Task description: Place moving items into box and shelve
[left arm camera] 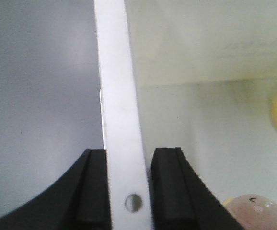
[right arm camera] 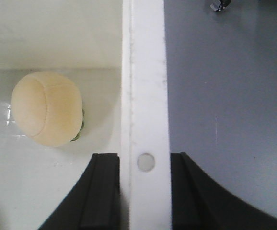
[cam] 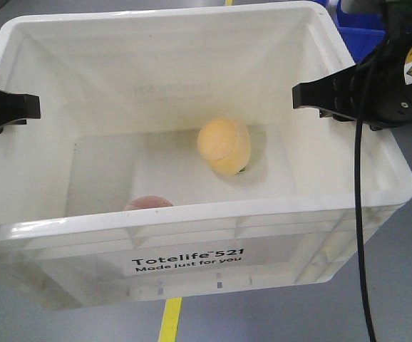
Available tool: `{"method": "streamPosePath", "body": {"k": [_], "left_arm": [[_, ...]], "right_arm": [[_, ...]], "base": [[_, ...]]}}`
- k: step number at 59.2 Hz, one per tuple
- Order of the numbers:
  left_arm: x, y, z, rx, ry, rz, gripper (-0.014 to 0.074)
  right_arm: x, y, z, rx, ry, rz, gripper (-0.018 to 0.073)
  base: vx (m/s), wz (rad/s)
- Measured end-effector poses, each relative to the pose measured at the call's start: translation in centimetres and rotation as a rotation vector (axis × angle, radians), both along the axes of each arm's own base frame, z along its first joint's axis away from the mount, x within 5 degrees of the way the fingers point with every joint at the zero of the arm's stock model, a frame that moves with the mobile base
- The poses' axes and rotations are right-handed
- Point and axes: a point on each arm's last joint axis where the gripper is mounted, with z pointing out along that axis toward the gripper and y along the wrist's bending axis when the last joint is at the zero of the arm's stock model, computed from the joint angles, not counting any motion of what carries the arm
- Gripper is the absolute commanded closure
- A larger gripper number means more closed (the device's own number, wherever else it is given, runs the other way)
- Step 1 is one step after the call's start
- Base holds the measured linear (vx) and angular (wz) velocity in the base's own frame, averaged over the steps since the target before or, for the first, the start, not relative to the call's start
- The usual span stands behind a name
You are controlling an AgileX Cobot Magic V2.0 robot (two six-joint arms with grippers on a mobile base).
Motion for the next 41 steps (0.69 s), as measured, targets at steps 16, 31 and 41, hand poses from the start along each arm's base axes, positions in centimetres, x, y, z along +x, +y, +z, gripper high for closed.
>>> {"method": "streamPosePath", "body": {"k": [16, 31, 41], "left_arm": [[-0.01, -0.02, 0.0, 0.0, 0.0, -0.001, 0.0449], [-0.01, -0.02, -0.01, 0.0, 0.001, -0.001, 0.0449], [-0.01, -0.01, -0.01, 0.0, 0.001, -0.001, 0.0449]], "right_arm": [[0.0, 0.0, 0.0, 0.0, 0.0, 0.0, 0.0502], [0.0, 0.0, 0.0, 0.0, 0.0, 0.0, 0.0502], [0.0, 0.0, 0.0, 0.0, 0.0, 0.0, 0.0502]], "base": [[0.39, 0.04], [0.4, 0.06], [0.42, 0.02]]}}
